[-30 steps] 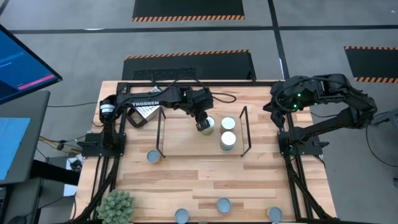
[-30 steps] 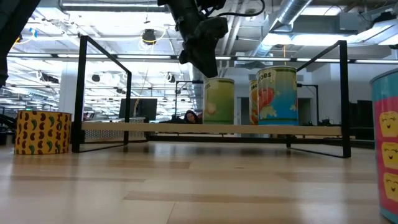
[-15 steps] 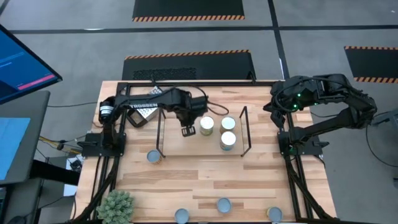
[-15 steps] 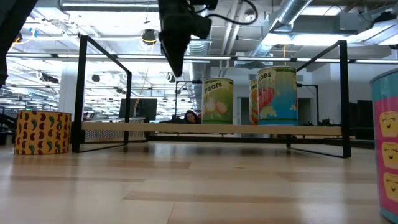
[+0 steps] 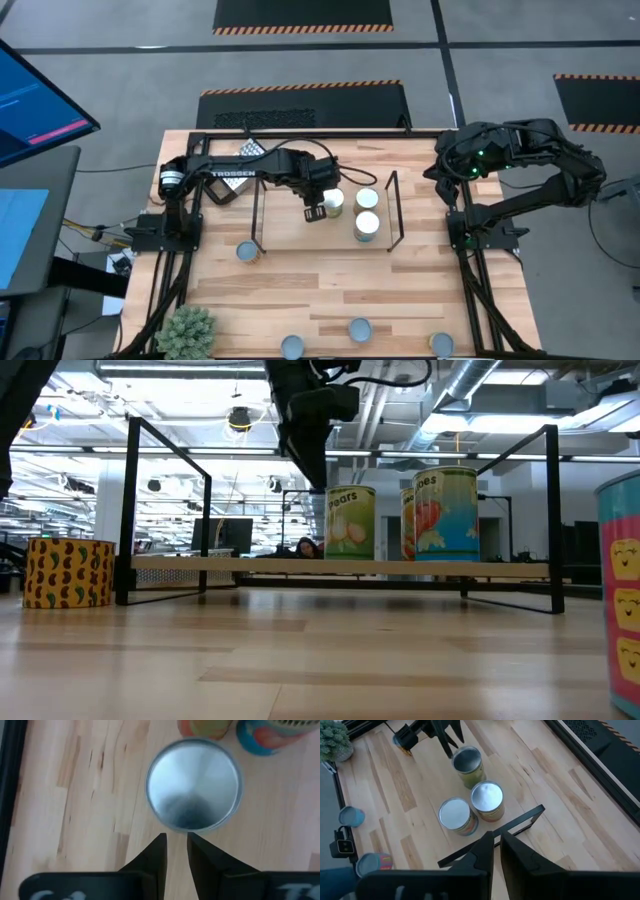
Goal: Pick and place cans onto a shelf
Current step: Put the canned pears on the shelf, then put the yellow patterned canned food on the shelf
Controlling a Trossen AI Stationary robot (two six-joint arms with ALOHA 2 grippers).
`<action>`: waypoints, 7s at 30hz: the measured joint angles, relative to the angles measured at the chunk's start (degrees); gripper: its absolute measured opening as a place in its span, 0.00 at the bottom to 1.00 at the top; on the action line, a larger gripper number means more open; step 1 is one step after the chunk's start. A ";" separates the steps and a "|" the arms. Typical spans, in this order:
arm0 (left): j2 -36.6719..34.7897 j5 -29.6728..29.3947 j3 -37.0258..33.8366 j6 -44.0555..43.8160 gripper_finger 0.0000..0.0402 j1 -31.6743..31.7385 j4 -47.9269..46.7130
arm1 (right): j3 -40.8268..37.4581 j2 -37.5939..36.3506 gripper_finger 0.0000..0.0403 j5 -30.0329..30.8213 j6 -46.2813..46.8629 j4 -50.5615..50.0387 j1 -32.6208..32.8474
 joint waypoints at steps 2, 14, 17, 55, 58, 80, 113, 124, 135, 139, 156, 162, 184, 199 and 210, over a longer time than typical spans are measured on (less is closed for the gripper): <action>0.00 0.00 0.00 -0.01 0.16 -0.01 -1.69 | 0.00 0.00 0.15 -0.02 0.00 -0.02 0.00; 3.09 0.73 0.07 1.47 0.16 -0.37 0.78 | 0.00 -0.01 0.15 -0.04 0.02 -0.22 0.00; 4.32 0.92 -0.02 1.47 0.16 -0.71 1.78 | 0.00 -0.04 0.15 -0.09 0.03 -0.66 -0.02; 8.87 1.61 12.13 4.64 0.16 -2.39 6.43 | -0.02 0.00 0.15 -0.07 0.01 -1.68 -0.02; 8.81 -1.19 12.20 4.51 0.16 -2.59 6.58 | -0.02 0.00 0.15 -0.07 -0.04 -1.70 -0.02; 11.32 -1.82 12.28 3.16 0.16 -2.53 4.33 | -0.02 0.00 0.15 -0.07 -0.04 -2.78 0.00; 9.14 -12.26 29.26 -4.29 0.16 -2.65 -13.80 | -0.02 0.00 0.15 0.15 -0.64 -2.85 -0.01; 9.09 -15.29 32.51 -8.79 0.16 -4.27 -30.14 | -0.02 0.00 0.15 0.16 -0.48 -2.51 0.00; 2.45 -17.77 32.39 -9.15 0.16 -6.98 -30.28 | -0.02 0.02 0.15 0.17 -0.39 -1.77 0.00; -0.72 -17.89 32.00 -9.72 0.16 -8.43 -30.28 | -0.02 0.02 0.15 0.17 -0.39 -1.22 0.00; -10.23 -14.35 31.89 -9.26 0.16 -15.38 -30.28 | -0.04 2.41 0.15 0.07 -0.33 -1.45 0.00; -11.26 -9.55 31.89 -12.94 0.16 -19.13 -30.26 | -0.05 5.03 0.15 0.00 -0.39 -3.19 0.00; -27.04 -7.13 -11.30 -59.22 0.16 -38.85 -29.90 | -0.04 4.48 0.15 -0.02 -0.42 -7.26 0.00; -49.77 -13.87 -48.93 -88.58 0.16 -50.37 -5.45 | -0.04 4.50 0.15 -0.04 1.72 -6.35 0.00; -56.94 -16.72 -62.03 -90.74 0.16 -50.37 6.48 | -0.04 4.52 0.15 -0.16 4.66 -5.53 0.00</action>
